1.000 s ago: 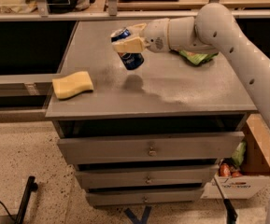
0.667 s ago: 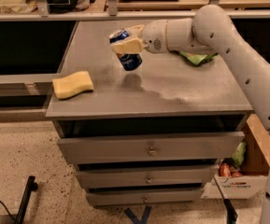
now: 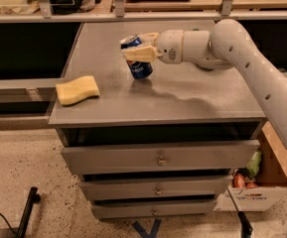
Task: Place pepsi can upright
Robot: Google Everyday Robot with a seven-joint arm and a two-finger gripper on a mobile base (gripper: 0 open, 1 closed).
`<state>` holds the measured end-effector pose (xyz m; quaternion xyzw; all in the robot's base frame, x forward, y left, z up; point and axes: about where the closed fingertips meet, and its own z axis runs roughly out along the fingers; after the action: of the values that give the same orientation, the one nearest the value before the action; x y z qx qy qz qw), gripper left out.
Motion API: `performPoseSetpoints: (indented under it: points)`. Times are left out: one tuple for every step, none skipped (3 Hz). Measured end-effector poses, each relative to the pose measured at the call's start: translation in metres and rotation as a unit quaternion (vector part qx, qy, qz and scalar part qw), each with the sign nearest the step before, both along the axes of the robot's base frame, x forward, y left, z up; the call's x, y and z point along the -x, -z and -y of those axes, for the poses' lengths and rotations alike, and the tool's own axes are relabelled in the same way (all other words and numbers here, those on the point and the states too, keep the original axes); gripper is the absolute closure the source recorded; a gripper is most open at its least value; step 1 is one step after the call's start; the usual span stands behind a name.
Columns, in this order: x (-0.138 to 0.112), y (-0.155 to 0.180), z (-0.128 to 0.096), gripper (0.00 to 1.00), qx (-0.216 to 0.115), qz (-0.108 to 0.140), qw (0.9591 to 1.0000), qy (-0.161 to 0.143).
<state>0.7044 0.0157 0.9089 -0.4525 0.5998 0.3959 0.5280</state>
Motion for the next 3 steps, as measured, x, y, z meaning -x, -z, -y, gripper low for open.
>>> performPoseSetpoints:
  points:
    - [0.007,-0.005,0.009,0.82,-0.008,0.008,0.9999,0.006]
    - [0.014,-0.009,0.017,0.59,-0.008,0.013,0.9998,0.012]
    - [0.022,-0.007,0.03,0.35,-0.003,0.01,0.9996,0.028]
